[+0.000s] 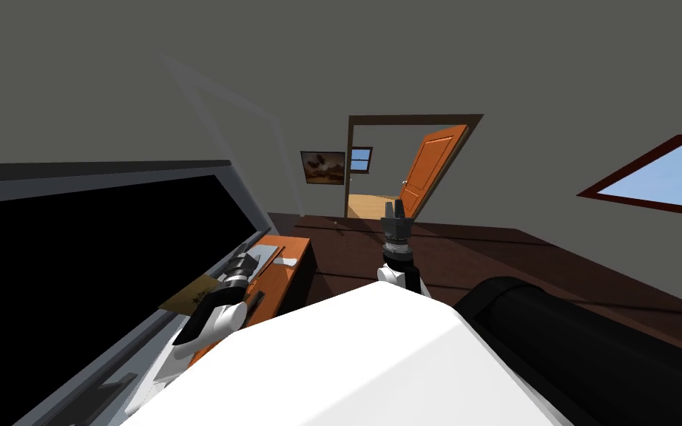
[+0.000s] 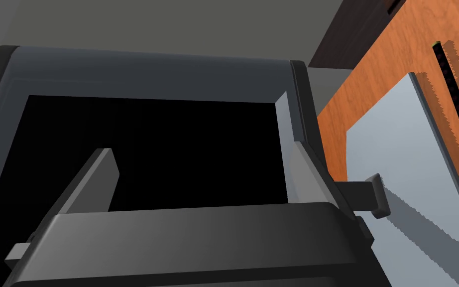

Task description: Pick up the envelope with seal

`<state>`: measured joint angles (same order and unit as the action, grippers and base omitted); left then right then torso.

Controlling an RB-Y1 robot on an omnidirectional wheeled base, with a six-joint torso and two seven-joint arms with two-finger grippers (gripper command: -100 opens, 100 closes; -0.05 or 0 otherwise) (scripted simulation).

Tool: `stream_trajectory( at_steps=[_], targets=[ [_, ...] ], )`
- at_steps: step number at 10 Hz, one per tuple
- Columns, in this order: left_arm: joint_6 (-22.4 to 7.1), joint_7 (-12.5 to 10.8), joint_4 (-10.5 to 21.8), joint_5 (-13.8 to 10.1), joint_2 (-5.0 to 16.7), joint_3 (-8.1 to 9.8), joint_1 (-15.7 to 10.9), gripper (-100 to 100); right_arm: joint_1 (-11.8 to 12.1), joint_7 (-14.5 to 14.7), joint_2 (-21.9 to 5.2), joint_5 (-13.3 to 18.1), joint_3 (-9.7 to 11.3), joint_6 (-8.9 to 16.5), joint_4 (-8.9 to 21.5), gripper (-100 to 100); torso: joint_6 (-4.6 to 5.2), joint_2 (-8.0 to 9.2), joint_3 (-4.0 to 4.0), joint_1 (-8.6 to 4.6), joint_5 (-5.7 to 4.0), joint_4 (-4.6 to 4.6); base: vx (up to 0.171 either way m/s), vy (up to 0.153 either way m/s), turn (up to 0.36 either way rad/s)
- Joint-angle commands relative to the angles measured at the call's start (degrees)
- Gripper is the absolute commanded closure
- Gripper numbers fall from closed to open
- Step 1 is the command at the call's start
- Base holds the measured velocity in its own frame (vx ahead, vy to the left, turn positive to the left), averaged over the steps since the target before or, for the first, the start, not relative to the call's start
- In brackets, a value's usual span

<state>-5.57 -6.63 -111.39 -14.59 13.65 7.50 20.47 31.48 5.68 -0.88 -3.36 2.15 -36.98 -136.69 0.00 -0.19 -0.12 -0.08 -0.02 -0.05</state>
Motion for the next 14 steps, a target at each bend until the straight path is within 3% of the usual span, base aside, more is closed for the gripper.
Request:
stream_trajectory(
  at_steps=[1,7,8,14],
  targets=[
    [-2.86,-1.17,1.93,-1.45,0.41,0.86,-0.91,-100,0.00,0.00,0.00,0.00,0.00,0.00,0.00,0,0.00,0.00,0.00,0.00,0.00,0.00,0.059,-0.017,0.005],
    [-12.16,-3.40,5.33,-4.01,0.90,2.51,-2.33,-100,0.00,0.00,0.00,0.00,0.00,0.00,0.00,0,0.00,0.00,0.01,0.01,0.01,0.01,0.054,-0.024,0.006],
    [-12.58,-3.40,5.33,-4.01,0.90,2.51,-2.33,-100,0.00,0.00,0.00,0.00,0.00,0.00,0.00,0,-0.01,0.00,0.00,0.02,0.00,0.00,0.030,-0.010,0.003],
    [-22.74,-6.70,10.63,-7.29,1.60,5.12,-4.34,-100,0.00,0.00,0.00,0.00,0.00,0.00,0.00,0,0.00,0.07,0.04,0.03,0.00,0.01,0.051,-0.020,0.010]
  ],
)
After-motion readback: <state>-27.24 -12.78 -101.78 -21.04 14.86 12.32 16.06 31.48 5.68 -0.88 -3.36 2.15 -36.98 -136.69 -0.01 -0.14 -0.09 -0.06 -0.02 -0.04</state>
